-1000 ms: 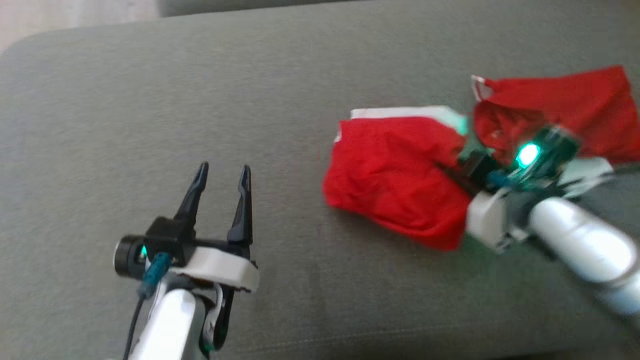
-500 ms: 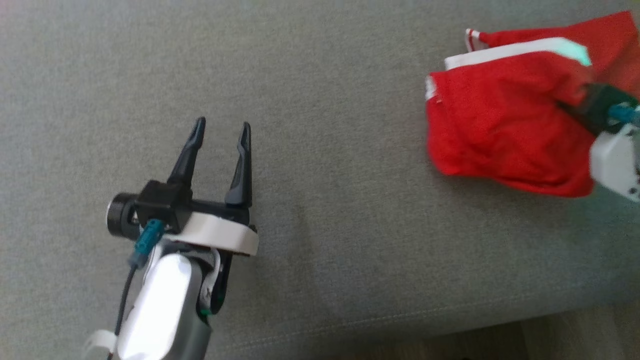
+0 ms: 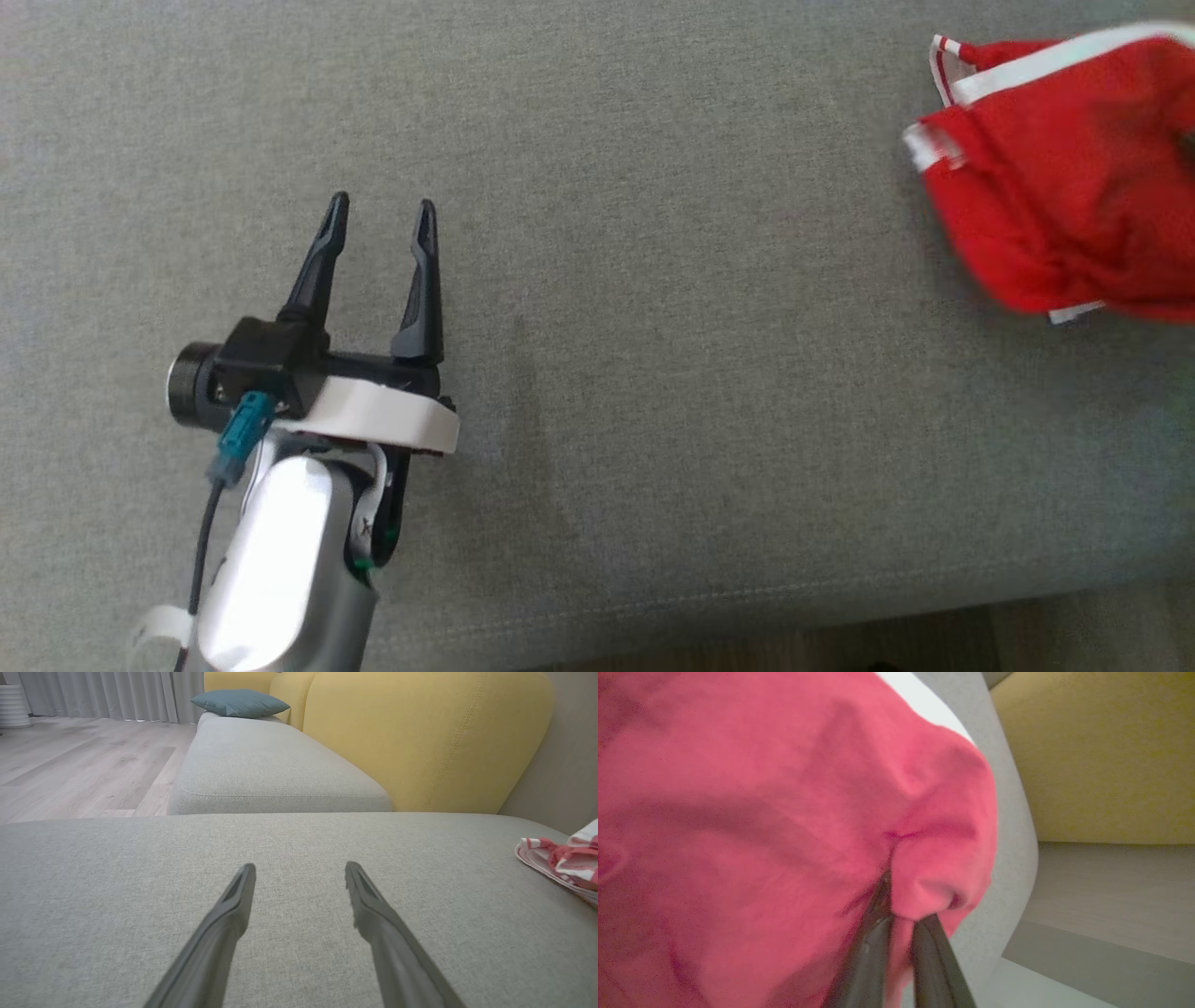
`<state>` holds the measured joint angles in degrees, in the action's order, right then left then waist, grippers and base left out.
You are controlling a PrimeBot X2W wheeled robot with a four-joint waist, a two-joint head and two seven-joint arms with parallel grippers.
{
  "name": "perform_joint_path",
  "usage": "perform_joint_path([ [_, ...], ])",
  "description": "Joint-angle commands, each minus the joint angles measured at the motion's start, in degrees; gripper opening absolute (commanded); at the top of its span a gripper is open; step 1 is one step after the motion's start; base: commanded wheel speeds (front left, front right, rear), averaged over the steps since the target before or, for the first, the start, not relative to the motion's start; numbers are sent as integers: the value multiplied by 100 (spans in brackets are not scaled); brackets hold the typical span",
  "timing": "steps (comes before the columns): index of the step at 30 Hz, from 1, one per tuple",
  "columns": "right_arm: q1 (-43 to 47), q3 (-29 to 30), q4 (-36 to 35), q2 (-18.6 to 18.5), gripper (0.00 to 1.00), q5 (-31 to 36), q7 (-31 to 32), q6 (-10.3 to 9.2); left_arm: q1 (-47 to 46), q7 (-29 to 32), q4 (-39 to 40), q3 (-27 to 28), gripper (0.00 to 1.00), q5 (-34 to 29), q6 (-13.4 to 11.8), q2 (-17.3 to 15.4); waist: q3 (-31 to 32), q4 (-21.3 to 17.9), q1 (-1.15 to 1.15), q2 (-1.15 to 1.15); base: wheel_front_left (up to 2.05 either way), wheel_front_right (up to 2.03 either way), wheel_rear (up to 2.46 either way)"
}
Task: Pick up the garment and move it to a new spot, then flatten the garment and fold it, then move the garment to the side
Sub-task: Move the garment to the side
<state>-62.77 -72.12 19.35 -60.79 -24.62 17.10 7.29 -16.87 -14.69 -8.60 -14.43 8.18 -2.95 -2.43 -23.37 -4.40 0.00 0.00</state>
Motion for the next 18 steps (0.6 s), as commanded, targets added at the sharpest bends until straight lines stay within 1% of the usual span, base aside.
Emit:
perform_joint_path([
  [1,23,191,60,-251,0,24,-47,20,-91,-31,216,179,100,-26,34,-44,6,-6,0,0,0,0,0],
  [8,215,778,494,58,0,140,-47,20,-88,-31,235,126,100,44,4,-44,28,-31,0,0,0,0,0],
  [13,537,1445,861,325,0,27,17,20,-45,-31,236,112,100,48,5,-44,22,-45,0,0,0,0,0],
  [14,602,1612,957,399,27,11,25,20,-39,-31,232,118,100,44,10,-44,24,-47,0,0,0,0,0],
  [15,669,1772,1042,477,82,7,31,20,-33,-31,228,125,100,40,15,-44,28,-48,0,0,0,0,0],
  [16,730,1910,1105,548,100,39,28,20,-28,-31,222,135,100,38,22,-44,37,-48,0,0,0,0,0],
  [18,857,2165,1211,696,100,93,52,20,-16,-31,205,157,100,34,33,-44,70,-50,0,0,0,0,0],
])
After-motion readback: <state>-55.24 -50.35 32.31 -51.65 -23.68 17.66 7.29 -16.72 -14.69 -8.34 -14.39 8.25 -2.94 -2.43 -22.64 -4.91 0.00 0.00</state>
